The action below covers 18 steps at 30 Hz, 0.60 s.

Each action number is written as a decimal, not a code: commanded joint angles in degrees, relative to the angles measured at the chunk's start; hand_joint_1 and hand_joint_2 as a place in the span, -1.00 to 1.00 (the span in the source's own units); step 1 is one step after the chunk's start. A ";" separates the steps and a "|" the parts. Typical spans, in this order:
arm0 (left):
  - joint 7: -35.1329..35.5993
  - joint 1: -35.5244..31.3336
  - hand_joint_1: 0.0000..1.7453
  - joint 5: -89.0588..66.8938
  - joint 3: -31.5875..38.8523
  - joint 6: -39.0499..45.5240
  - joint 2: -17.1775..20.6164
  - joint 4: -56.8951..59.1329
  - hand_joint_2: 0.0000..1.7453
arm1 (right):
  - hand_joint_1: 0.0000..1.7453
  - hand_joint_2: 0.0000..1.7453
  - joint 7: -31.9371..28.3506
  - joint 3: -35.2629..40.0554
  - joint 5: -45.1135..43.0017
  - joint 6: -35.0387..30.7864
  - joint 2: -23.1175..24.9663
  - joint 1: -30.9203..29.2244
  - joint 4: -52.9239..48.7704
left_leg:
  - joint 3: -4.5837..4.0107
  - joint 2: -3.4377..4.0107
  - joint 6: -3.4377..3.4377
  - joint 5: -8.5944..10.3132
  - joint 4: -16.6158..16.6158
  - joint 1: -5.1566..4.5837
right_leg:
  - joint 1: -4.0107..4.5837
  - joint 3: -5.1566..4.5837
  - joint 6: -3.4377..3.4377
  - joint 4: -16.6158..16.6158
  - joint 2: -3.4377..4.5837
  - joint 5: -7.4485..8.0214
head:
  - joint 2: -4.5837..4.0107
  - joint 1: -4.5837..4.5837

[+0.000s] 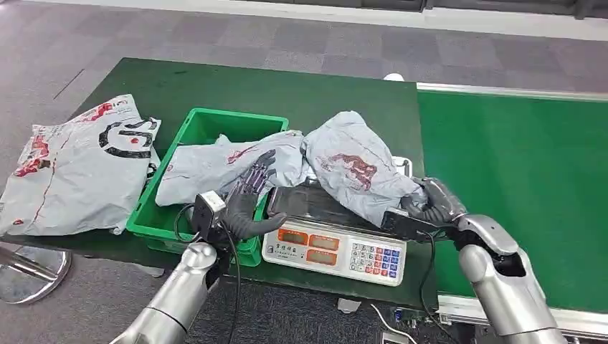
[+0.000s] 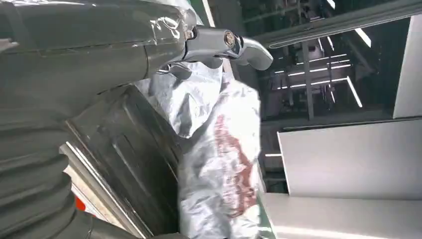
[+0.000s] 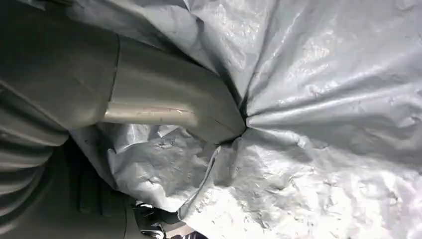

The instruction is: Moved the parcel from conveyor to table for the left to box.

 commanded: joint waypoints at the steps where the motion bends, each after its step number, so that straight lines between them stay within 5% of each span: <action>1: 0.22 -2.95 -1.00 -0.02 -3.33 -0.14 0.50 4.35 1.00 | 1.00 1.00 0.02 8.79 -2.92 5.50 -5.43 -3.16 6.50 | 0.26 0.06 0.11 -0.03 -0.11 0.04 | 0.09 0.26 -0.20 -0.17 0.07 0.02 | 0.00 0.00; 4: 0.22 -4.06 -1.00 0.19 -3.53 -0.22 -0.06 5.69 1.00 | 1.00 1.00 -5.58 11.17 -10.22 12.38 -6.40 -6.10 7.89 | 0.15 0.12 0.10 -0.02 -0.04 0.02 | 0.05 0.13 -0.14 -0.09 0.12 0.04 | 0.02 0.00; 13: 0.22 -4.52 -1.00 0.55 -3.64 0.27 -0.15 6.16 1.00 | 1.00 1.00 -7.51 14.23 -15.38 14.05 -7.95 -8.52 8.10 | 0.15 0.16 0.05 -0.02 -0.02 0.03 | 0.06 0.09 -0.14 -0.05 0.22 0.04 | 0.02 0.00; 16: 0.22 -3.34 -1.00 1.12 -2.98 0.97 0.33 4.98 1.00 | 1.00 1.00 -7.49 14.91 -16.10 7.22 -6.85 -10.98 7.05 | 0.23 0.34 0.09 -0.04 -0.06 0.01 | 0.05 0.09 -0.19 -0.08 0.40 0.07 | 0.00 0.00; 17: 0.22 -2.91 -1.00 1.19 -2.89 0.94 0.51 4.53 1.00 | -0.38 1.00 -7.33 14.85 -16.26 6.30 -6.34 -11.24 7.13 | 0.16 0.36 0.05 -0.04 -0.03 -0.02 | 0.01 0.01 -0.14 -0.01 0.43 0.05 | 0.00 0.00; 18: 0.22 -2.28 -1.00 1.23 -2.89 0.78 0.79 3.87 1.00 | -1.00 1.00 -6.67 14.63 -16.17 4.21 -5.79 -11.34 6.94 | 0.24 0.45 0.07 -0.06 -0.06 0.01 | 0.05 0.08 -0.19 -0.07 0.52 0.07 | 0.00 0.00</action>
